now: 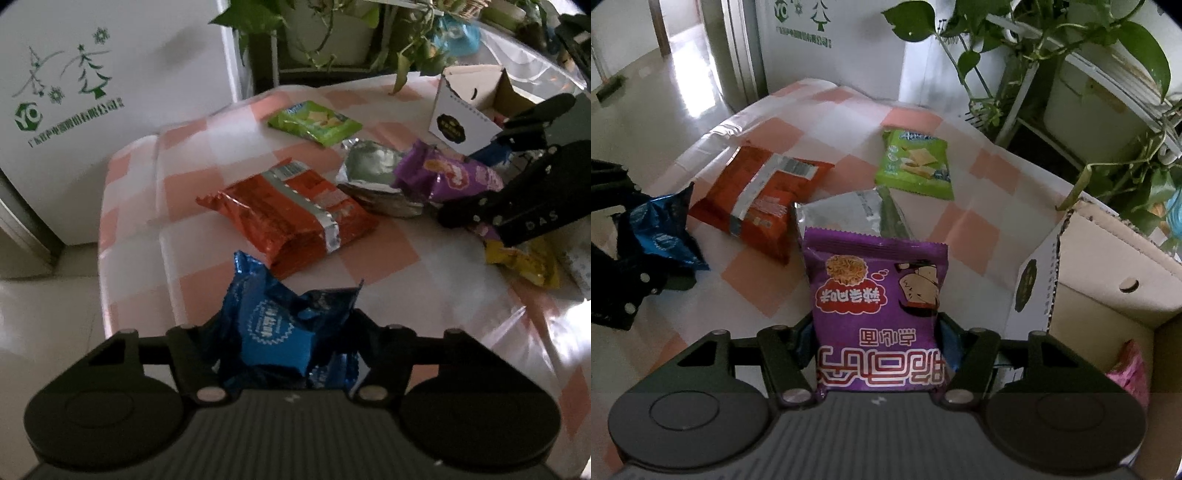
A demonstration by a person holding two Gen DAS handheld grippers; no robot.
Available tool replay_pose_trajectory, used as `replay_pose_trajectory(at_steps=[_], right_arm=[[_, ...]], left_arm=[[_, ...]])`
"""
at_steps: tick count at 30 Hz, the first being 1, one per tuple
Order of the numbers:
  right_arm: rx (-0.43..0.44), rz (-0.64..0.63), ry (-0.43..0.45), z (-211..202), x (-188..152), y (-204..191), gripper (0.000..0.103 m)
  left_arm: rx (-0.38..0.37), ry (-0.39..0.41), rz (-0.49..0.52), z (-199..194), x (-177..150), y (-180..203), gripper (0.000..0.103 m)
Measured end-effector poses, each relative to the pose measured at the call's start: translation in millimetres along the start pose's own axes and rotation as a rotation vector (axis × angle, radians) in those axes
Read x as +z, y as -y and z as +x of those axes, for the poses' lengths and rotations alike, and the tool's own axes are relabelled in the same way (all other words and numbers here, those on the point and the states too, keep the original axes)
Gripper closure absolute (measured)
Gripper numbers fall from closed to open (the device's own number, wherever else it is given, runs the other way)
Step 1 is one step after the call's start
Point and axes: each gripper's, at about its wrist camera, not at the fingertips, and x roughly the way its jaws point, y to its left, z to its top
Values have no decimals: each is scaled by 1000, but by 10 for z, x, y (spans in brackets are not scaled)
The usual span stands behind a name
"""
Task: Organize snacks
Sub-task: 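Lift the blue packet with the left gripper while the right lifts the purple packet, then carry both held packets over the cardboard box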
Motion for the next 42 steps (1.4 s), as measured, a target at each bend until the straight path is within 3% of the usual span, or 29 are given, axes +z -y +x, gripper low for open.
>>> replay_pose_trajectory(at_steps=[25,42], right_arm=[[20,1,95,-298,-2,-13,32],[-47,115,147,-504,-33,173,32]], left_arm=[[21,108,-104,-356,184,-25,38],[78,178,-217,-473,478,270,38]])
